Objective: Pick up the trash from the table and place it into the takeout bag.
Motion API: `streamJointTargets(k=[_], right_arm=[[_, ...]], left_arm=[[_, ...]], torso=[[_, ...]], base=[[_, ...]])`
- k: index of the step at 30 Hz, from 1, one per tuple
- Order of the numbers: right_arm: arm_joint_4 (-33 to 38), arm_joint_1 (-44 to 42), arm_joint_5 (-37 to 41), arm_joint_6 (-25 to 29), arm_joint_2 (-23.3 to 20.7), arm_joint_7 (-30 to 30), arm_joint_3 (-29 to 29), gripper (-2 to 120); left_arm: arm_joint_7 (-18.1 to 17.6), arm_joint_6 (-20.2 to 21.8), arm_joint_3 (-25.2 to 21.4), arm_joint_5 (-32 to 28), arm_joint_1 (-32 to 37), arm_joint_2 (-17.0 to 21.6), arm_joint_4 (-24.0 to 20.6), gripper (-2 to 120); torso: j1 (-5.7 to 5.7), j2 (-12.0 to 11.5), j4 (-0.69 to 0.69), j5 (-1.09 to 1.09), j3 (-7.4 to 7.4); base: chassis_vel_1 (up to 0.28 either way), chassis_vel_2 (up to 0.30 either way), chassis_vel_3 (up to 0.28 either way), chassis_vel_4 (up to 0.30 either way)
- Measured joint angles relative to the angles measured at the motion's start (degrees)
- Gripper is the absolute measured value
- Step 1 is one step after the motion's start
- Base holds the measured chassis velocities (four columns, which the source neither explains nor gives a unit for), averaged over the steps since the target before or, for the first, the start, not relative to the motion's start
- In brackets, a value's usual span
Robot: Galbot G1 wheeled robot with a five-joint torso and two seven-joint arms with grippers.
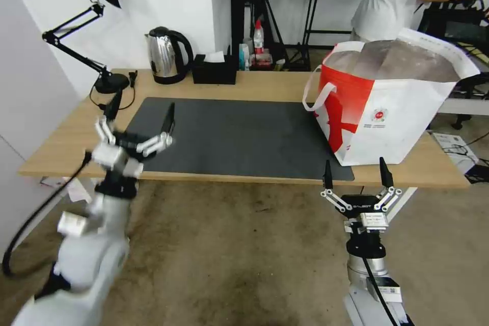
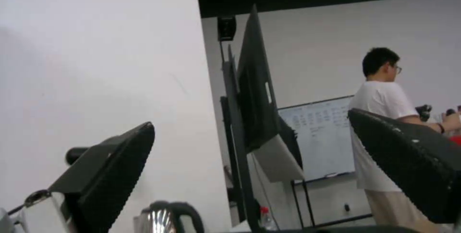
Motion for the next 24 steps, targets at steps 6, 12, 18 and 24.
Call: streamJointTargets(k=[6, 12, 18, 24], right_arm=[[0.00, 0.00, 0.00, 0.00, 0.00, -0.01, -0.01, 100], [0.00, -0.01, 0.00, 0.00, 0.00, 0.00, -0.01, 100], [0.00, 0.00, 0.00, 0.00, 0.00, 0.00, -0.01, 100], [0.00, 0.00, 0.00, 0.00, 0.00, 0.00, -0.02, 100]], left_arm=[[0.12, -3.88, 1.41, 3.58, 3.24, -3.68, -0.37, 100], [0.14, -7.13, 1.77, 6.11, 4.35, -5.90, 1.15, 100], [0.14, -10.68, 2.03, 7.95, 6.21, -8.63, 2.92, 97], [0.15, -12.64, 2.48, 9.35, 7.43, -9.91, 3.82, 90]], torso=[[0.01, 0.00, 0.00, 0.01, 0.00], [0.01, 0.00, -0.01, 0.00, 0.01], [0.01, 0.00, 0.00, 0.00, 0.01], [0.01, -0.01, 0.00, 0.00, 0.01]], base=[[0.000, 0.000, 0.000, 0.000], [0.000, 0.000, 0.000, 0.000], [0.000, 0.000, 0.000, 0.000], [0.000, 0.000, 0.000, 0.000]])
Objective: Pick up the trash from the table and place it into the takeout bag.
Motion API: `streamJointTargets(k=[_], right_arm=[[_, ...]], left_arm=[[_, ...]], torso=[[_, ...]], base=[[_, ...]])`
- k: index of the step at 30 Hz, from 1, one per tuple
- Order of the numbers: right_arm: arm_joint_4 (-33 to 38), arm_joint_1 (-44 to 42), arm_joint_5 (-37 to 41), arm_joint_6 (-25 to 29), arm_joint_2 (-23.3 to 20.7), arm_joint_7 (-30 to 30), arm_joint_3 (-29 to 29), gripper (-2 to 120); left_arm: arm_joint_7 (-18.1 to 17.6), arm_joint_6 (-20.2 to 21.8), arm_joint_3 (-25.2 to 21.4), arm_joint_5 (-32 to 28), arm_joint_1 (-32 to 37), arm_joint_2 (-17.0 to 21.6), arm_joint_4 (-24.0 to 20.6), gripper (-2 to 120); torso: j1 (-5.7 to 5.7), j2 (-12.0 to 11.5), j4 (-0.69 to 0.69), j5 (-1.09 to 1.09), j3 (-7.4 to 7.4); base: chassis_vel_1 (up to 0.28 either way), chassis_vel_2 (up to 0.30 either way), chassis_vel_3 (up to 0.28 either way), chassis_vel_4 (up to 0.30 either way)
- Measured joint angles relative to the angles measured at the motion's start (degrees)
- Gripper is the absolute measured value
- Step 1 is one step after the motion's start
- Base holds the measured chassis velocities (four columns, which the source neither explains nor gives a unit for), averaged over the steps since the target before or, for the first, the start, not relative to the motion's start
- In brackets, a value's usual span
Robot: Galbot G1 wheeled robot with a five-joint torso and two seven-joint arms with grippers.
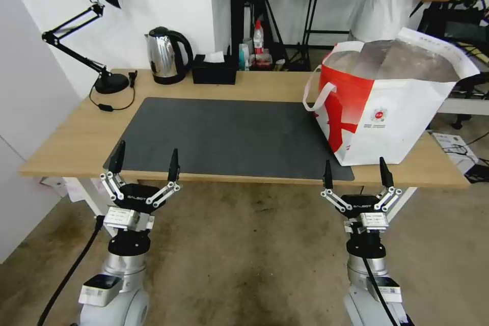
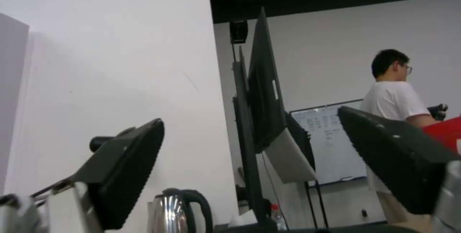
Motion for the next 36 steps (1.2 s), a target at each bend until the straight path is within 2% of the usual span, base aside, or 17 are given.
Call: streamJointTargets(k=[9, 13, 19, 36], right_arm=[[0.00, 0.00, 0.00, 0.00, 0.00, 0.00, 0.00, 100], [0.00, 0.00, 0.00, 0.00, 0.00, 0.00, 0.00, 100], [0.00, 0.00, 0.00, 0.00, 0.00, 0.00, 0.00, 100], [0.00, 0.00, 0.00, 0.00, 0.00, 0.00, 0.00, 100]], left_arm=[[0.05, -3.40, 0.23, 1.64, 1.20, -1.77, 2.65, 87], [0.05, -3.50, 0.29, 1.64, 1.28, -1.93, 3.20, 90], [0.03, -3.50, 0.37, 1.64, 1.19, -2.10, 3.69, 99], [-0.09, -3.37, 0.45, 1.67, 1.21, -2.14, 3.72, 100]], torso=[[0.00, 0.00, 0.00, -0.01, 0.00], [0.00, 0.00, 0.00, 0.00, 0.00], [0.00, 0.00, 0.00, -0.01, 0.00], [0.00, 0.00, 0.00, -0.01, 0.00]], base=[[0.000, 0.000, 0.000, 0.000], [0.000, 0.000, 0.000, 0.000], [0.000, 0.000, 0.000, 0.000], [0.000, 0.000, 0.000, 0.000]])
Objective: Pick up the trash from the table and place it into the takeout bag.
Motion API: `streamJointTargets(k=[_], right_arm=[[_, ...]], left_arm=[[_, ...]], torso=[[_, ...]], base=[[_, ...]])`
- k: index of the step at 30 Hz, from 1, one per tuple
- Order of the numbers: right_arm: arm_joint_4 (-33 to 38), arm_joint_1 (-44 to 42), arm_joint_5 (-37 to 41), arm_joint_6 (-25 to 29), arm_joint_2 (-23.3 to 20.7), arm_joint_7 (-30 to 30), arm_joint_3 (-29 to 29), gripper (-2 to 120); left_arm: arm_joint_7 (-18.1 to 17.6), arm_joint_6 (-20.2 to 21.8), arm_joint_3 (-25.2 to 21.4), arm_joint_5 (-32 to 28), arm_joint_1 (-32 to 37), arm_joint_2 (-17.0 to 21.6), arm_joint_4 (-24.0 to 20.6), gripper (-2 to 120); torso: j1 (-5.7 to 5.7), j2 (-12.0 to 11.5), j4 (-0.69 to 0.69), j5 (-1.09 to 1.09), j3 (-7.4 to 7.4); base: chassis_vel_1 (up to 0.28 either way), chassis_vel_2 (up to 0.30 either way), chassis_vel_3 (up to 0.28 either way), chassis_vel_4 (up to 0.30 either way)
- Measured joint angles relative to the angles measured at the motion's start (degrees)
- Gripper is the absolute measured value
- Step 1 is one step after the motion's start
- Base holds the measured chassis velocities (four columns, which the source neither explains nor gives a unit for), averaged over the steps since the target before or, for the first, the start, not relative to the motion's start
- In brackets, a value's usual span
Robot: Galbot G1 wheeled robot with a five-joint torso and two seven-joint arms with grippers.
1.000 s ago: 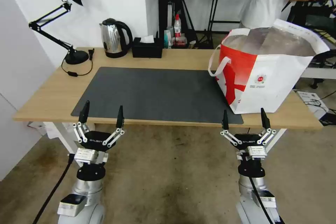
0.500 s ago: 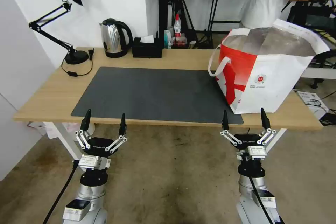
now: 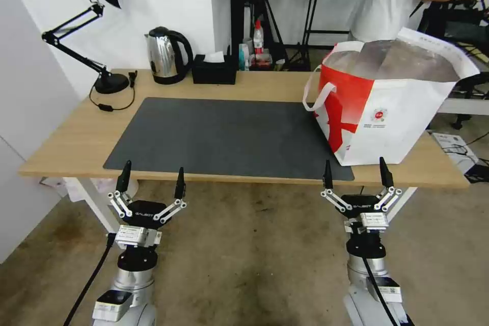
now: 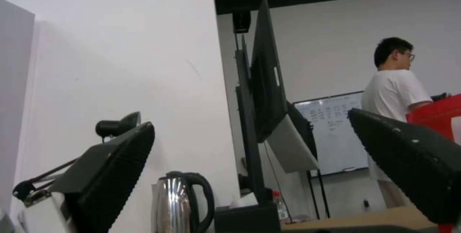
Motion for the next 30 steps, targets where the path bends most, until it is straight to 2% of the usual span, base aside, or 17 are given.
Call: streamJointTargets(k=[30], right_arm=[[0.00, 0.00, 0.00, 0.00, 0.00, 0.00, 0.00, 100]], left_arm=[[-0.04, 0.10, 0.00, -0.04, -0.02, 0.03, -0.04, 100]], torso=[[0.00, 0.00, 0.00, 0.00, 0.00]], base=[[0.000, 0.000, 0.000, 0.000]])
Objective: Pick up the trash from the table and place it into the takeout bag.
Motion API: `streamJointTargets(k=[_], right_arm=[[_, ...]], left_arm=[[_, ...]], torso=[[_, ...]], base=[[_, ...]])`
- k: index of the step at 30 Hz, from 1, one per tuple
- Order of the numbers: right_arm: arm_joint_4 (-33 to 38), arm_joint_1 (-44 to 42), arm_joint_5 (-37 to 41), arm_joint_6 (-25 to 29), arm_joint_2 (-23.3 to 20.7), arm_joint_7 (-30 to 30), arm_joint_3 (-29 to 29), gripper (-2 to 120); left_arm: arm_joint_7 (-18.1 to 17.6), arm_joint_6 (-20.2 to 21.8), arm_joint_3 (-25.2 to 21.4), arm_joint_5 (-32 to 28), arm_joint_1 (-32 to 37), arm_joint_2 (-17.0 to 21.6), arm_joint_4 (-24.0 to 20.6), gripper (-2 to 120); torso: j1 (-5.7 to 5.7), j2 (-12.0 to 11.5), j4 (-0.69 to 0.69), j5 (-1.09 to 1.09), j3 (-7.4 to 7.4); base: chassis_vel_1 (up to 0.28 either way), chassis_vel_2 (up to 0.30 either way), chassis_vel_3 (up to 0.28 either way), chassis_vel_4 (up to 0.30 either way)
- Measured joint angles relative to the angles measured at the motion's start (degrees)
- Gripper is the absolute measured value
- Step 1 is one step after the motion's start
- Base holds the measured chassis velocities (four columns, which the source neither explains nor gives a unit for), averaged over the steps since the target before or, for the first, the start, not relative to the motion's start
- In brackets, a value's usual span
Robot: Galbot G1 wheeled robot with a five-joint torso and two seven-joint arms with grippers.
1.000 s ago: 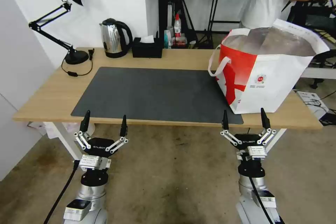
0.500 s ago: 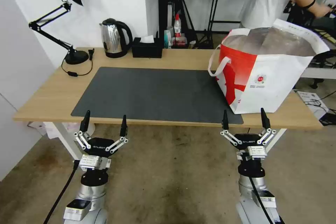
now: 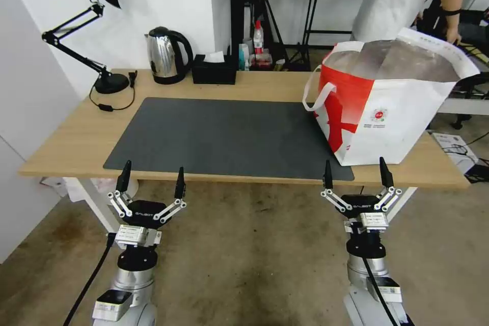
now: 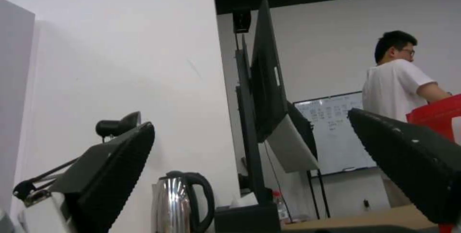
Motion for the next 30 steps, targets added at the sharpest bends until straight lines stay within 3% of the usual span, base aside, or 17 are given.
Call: streamJointTargets(k=[30], right_arm=[[0.00, 0.00, 0.00, 0.00, 0.00, 0.00, 0.00, 100]], left_arm=[[0.00, 0.00, 0.00, 0.00, -0.01, 0.00, -0.02, 100]], torso=[[0.00, 0.00, 0.00, 0.00, 0.00]], base=[[0.000, 0.000, 0.000, 0.000]])
